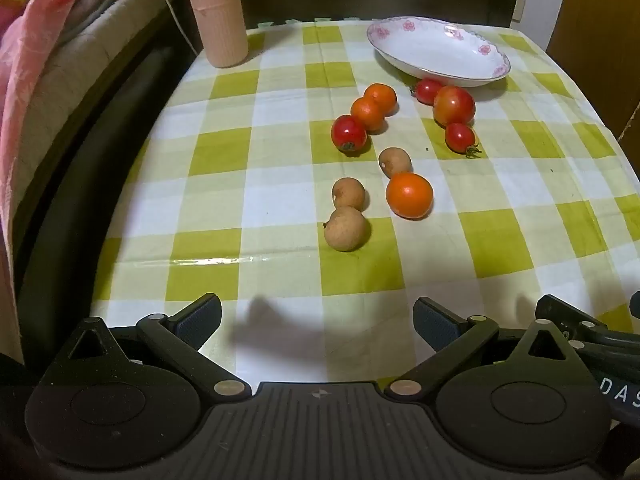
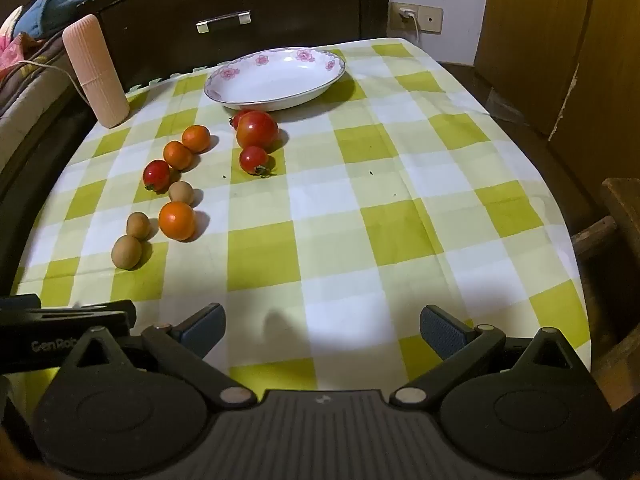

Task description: Organize fruits

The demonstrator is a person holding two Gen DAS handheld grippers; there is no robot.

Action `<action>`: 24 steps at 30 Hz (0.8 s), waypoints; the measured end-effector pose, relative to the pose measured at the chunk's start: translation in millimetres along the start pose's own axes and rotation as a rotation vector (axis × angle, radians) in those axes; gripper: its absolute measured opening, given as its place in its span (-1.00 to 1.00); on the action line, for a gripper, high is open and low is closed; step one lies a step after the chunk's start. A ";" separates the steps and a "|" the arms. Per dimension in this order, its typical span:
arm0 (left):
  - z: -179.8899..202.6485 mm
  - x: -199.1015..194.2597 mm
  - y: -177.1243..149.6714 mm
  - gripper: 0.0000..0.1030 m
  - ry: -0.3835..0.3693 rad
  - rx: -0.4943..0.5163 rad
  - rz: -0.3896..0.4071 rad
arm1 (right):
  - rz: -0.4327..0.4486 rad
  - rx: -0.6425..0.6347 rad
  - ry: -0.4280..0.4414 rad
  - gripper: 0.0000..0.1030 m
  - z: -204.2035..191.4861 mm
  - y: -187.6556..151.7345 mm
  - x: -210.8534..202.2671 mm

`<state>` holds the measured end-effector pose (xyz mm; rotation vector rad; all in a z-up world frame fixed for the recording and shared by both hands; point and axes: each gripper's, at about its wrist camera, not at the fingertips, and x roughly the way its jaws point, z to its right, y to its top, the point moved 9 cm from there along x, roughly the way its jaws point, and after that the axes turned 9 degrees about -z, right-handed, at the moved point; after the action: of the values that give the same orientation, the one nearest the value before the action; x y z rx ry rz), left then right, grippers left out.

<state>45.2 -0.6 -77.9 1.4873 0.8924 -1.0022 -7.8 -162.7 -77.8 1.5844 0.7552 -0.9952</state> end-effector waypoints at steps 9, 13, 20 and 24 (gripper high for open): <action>-0.3 1.6 1.3 1.00 -0.004 -0.002 -0.014 | -0.008 0.005 0.006 0.98 0.3 -0.2 0.7; -0.7 3.8 1.9 1.00 -0.005 -0.005 -0.014 | -0.007 0.006 0.008 0.98 0.4 -0.3 1.2; -0.4 4.9 3.4 1.00 -0.003 -0.007 -0.013 | -0.006 0.005 0.009 0.98 0.6 0.1 2.0; -0.8 3.0 1.7 1.00 -0.001 -0.006 -0.010 | -0.007 0.006 0.011 0.98 1.9 0.4 3.1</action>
<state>48.1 0.0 -80.1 1.4785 0.9025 -1.0065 -6.5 -164.7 -80.6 1.5946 0.7662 -0.9961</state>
